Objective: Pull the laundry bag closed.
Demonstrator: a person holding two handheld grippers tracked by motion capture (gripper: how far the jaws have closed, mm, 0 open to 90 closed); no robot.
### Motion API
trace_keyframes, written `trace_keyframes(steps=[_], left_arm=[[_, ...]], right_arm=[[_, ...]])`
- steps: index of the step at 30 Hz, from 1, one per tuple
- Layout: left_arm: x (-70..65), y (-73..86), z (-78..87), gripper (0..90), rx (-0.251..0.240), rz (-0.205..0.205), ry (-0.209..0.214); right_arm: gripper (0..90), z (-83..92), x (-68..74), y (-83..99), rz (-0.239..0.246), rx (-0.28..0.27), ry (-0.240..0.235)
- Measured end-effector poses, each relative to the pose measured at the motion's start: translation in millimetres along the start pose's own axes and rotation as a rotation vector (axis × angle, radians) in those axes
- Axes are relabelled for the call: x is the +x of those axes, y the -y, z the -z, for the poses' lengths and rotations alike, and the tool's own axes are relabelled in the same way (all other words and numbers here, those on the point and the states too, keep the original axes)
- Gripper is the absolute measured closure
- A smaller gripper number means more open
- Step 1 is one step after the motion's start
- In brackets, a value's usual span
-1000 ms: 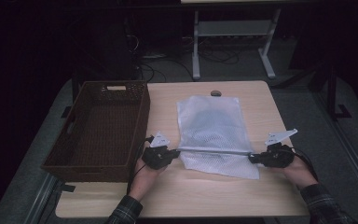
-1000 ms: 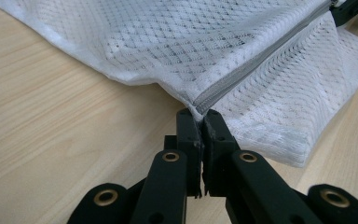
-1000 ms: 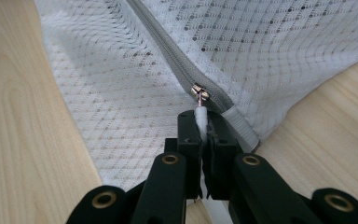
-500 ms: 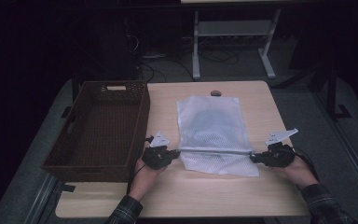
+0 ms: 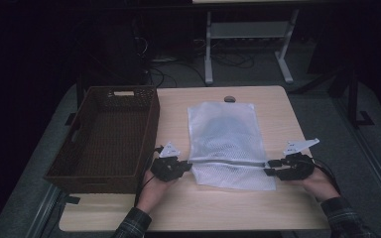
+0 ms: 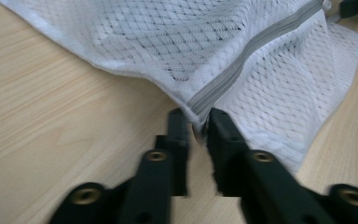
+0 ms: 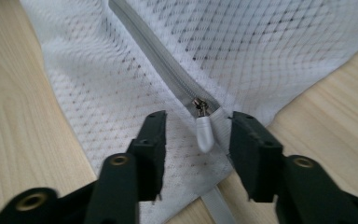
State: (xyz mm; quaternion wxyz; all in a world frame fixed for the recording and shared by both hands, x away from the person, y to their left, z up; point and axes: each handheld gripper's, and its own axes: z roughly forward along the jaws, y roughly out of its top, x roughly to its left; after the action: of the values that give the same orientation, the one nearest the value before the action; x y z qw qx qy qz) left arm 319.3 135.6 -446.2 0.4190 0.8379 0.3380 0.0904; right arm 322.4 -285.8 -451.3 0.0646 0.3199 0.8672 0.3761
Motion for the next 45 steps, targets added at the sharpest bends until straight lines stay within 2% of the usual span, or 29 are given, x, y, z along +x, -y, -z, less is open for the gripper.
trace_keyframes(steps=[2, 6, 12, 19, 26, 29, 34, 39, 45], left_arm=[[-0.1, -0.6, 2.0, 62.2, 0.0, 0.008, 0.008], [-3.4, -3.0, 5.4, 38.7, -0.003, -0.013, 0.029], [-10.2, -5.9, 5.7, 19.7, 0.04, -0.064, 0.027], [-19.4, -2.9, 11.4, 15.7, 0.079, -0.105, 0.026], [-28.4, 7.7, 21.7, 15.6, 0.077, -0.123, 0.03], [-30.1, 12.9, 26.7, 15.6, 0.069, -0.118, 0.033], [-35.6, 22.5, 32.5, 15.3, 0.06, -0.145, 0.029], [-38.9, 33.6, 37.2, 11.6, 0.064, -0.137, 0.045], [-40.9, 45.5, 42.3, 11.0, 0.076, -0.124, 0.026]], right_arm=[[47.0, 2.5, 0.6, 2.0, -0.004, -0.022, -0.001], [37.6, 3.6, 0.9, 4.8, -0.004, -0.047, 0.003], [27.9, 5.1, 2.0, 6.1, -0.001, -0.074, 0.01], [26.3, 15.9, 7.5, 12.8, -0.006, -0.092, 0.032], [25.2, 32.2, 11.1, 28.1, -0.03, -0.121, 0.065], [24.5, 38.5, 13.4, 36.0, -0.045, -0.13, 0.083], [22.3, 48.0, 18.3, 50.9, -0.075, -0.139, 0.11], [13.7, 51.1, 23.4, 62.4, -0.102, -0.141, 0.135], [12.9, 54.0, 31.6, 71.9, -0.107, -0.14, 0.159]])
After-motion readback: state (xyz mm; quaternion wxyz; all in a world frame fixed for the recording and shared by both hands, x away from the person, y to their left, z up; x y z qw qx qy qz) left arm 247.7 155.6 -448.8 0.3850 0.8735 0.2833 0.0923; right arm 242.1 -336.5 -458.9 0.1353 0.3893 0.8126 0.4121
